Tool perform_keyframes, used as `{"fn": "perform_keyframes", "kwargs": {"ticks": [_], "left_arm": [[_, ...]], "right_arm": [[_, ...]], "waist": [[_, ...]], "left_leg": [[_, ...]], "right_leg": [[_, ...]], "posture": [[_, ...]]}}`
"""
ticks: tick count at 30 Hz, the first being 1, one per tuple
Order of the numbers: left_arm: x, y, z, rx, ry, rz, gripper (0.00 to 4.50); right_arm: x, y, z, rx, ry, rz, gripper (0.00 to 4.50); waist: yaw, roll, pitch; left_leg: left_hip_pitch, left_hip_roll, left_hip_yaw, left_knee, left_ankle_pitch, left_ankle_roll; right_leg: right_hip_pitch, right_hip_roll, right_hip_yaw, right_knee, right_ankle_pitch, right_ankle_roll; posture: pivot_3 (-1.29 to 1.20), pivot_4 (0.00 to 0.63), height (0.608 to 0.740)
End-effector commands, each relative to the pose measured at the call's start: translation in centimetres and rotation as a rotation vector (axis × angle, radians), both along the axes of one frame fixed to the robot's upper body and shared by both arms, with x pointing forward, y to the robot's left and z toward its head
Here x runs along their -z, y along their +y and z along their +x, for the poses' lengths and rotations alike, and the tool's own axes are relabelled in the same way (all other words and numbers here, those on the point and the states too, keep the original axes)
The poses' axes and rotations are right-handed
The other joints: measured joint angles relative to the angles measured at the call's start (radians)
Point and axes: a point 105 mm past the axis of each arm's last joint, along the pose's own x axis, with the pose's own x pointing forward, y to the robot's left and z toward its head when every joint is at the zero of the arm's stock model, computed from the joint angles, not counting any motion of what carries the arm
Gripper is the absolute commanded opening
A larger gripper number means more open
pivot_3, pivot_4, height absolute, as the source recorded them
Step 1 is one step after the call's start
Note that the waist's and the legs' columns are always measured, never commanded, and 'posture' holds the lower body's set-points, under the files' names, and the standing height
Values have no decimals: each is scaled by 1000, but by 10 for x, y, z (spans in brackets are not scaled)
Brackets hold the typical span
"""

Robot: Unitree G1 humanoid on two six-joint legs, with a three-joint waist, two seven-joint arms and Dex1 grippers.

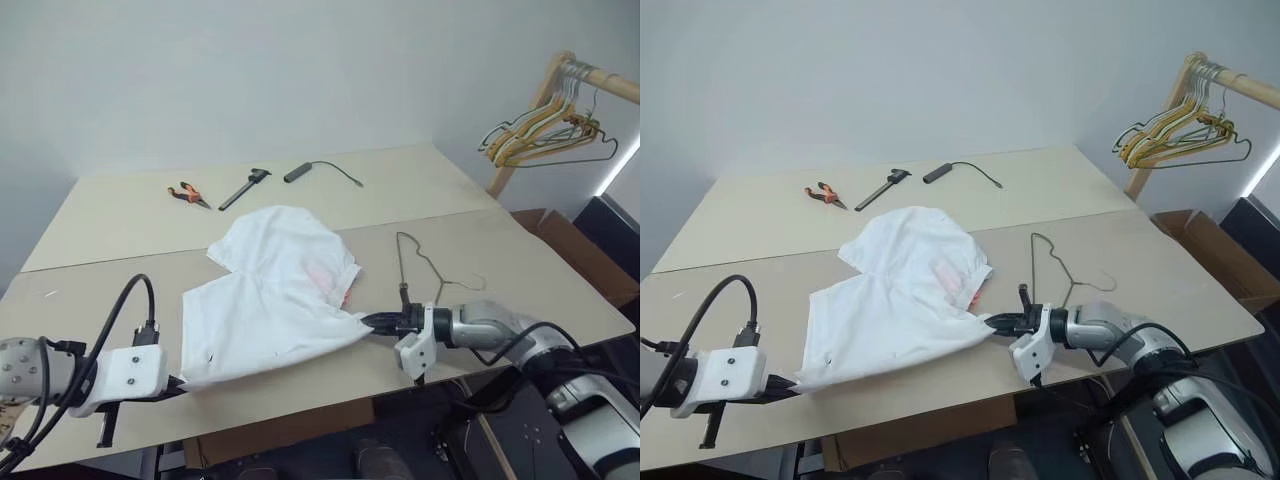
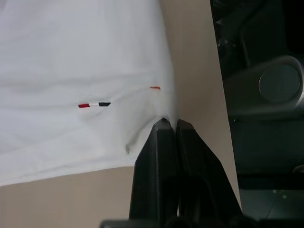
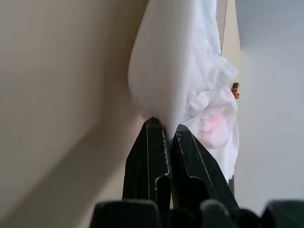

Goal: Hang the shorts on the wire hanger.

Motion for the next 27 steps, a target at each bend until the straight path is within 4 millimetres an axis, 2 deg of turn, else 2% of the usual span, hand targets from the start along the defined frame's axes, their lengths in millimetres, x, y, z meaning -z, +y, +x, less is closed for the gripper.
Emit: {"fn": "perform_keyframes", "kwargs": {"ticks": [1, 5, 6, 10, 17, 18, 24, 27], "left_arm": [[-2, -3, 0, 19, -10, 10, 25], [0, 0, 0, 21, 6, 32, 25], [1, 2, 0, 20, 9, 39, 0], [9, 17, -3, 3, 40, 68, 0], [14, 39, -9, -11, 61, 113, 0], [14, 39, -9, -11, 61, 114, 0], [13, 41, -7, -12, 58, 120, 0], [10, 42, -6, -16, 59, 123, 0]], "right_arm": [[-19, 6, -10, 15, 44, 36, 0], [-25, 14, -29, 89, 237, 81, 0], [-26, 16, -34, 96, 275, 84, 564], [-26, 15, -49, 136, 376, 63, 1801], [-27, 0, -48, 241, 368, 51, 4345], [-26, 0, -47, 254, 359, 57, 4482], [-11, 9, -43, 285, 329, 79, 4482], [-11, 14, -41, 293, 295, 110, 4482]], "waist": [[-2, 0, 0], [2, 0, 0], [4, 0, 0], [16, 0, 0], [42, -1, 1], [48, -1, 1], [53, -1, 1], [54, -1, 1]], "left_leg": [[-3, 0, 0, 0, 0, 0], [-6, 1, 0, 0, 0, 0], [-6, 1, 0, 0, 0, 0], [-5, 1, 1, 0, 0, 0], [-5, 2, 2, 0, -1, 0], [-5, 2, 2, 0, -1, -1], [-5, 2, 2, 0, -1, -1], [-5, 2, 2, 1, -1, -1]], "right_leg": [[-3, 0, 0, 0, 0, 0], [-3, 1, -1, 0, 0, 0], [-3, 1, -1, 0, -1, 2], [-3, 1, -1, 0, -6, 5], [-5, 1, -2, -1, -8, 3], [-5, 1, -2, -1, -8, 3], [-5, 1, -2, -1, -9, 2], [-5, 1, -2, -1, -9, 2]], "posture": [[-43, 4, 740], [-47, 5, 740], [-50, 6, 740], [-50, 10, 740], [-49, 26, 740], [-49, 27, 740], [-43, 26, 740], [-40, 20, 740]]}}
